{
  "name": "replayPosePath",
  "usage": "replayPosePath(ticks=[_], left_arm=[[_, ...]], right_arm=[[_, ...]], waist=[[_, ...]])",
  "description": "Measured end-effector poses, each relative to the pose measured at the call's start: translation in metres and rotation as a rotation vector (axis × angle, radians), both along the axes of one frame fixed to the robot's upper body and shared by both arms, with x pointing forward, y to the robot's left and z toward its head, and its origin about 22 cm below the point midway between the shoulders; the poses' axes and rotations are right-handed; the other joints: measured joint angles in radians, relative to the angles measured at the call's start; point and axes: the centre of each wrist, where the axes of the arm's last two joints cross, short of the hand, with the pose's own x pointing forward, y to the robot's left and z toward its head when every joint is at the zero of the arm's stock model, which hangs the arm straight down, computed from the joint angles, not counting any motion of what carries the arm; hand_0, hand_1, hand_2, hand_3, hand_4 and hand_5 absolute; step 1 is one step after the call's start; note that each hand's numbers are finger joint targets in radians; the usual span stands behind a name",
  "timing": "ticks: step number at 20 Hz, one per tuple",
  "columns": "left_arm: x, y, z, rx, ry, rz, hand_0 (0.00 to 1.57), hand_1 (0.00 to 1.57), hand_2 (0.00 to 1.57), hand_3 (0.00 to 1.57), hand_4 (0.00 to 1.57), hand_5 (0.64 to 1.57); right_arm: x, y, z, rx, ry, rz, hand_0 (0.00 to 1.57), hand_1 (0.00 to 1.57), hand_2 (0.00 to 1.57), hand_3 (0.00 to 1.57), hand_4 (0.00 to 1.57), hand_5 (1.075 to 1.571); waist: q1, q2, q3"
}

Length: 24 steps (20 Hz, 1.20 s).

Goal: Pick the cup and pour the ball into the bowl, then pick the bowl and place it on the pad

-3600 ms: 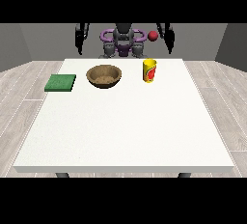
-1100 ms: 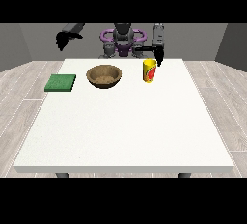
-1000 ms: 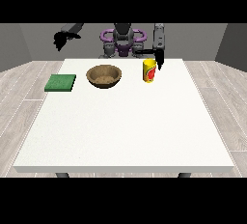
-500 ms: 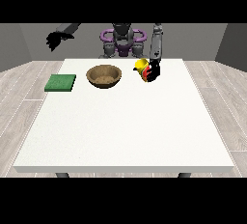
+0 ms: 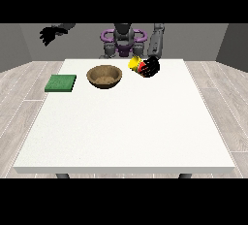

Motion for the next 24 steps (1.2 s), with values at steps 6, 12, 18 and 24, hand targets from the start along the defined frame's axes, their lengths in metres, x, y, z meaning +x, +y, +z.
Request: replayPosePath(ticks=[6,12,18,24], left_arm=[[0.028,-0.020,0.023,0.297,0.053,0.003,1.31,1.31,1.57,1.57,1.20,1.559],[0.049,-0.036,0.040,0.672,0.074,-0.001,1.22,1.22,1.57,1.46,1.14,1.568],[0.063,-0.083,0.055,0.892,0.147,0.013,0.80,0.80,1.57,1.23,1.07,1.568],[0.064,-0.135,0.075,1.038,0.150,0.050,0.80,0.80,1.57,1.23,0.90,1.570]], right_arm=[[0.021,-0.002,0.017,-0.025,0.069,-0.023,0.00,0.00,0.00,0.00,0.59,1.567],[0.027,-0.001,0.009,-0.029,0.136,-0.055,0.00,0.00,0.00,0.00,0.64,1.566],[0.022,-0.006,-0.004,-0.017,0.203,-0.083,0.00,0.00,0.00,0.00,0.64,1.563],[0.026,-0.006,-0.010,-0.008,0.198,-0.068,0.00,0.00,0.00,0.00,0.66,1.562]], waist=[[0.020,-0.084,0.0014],[0.054,-0.137,0.0034],[0.079,-0.200,0.0014],[0.066,-0.185,0.0006]])
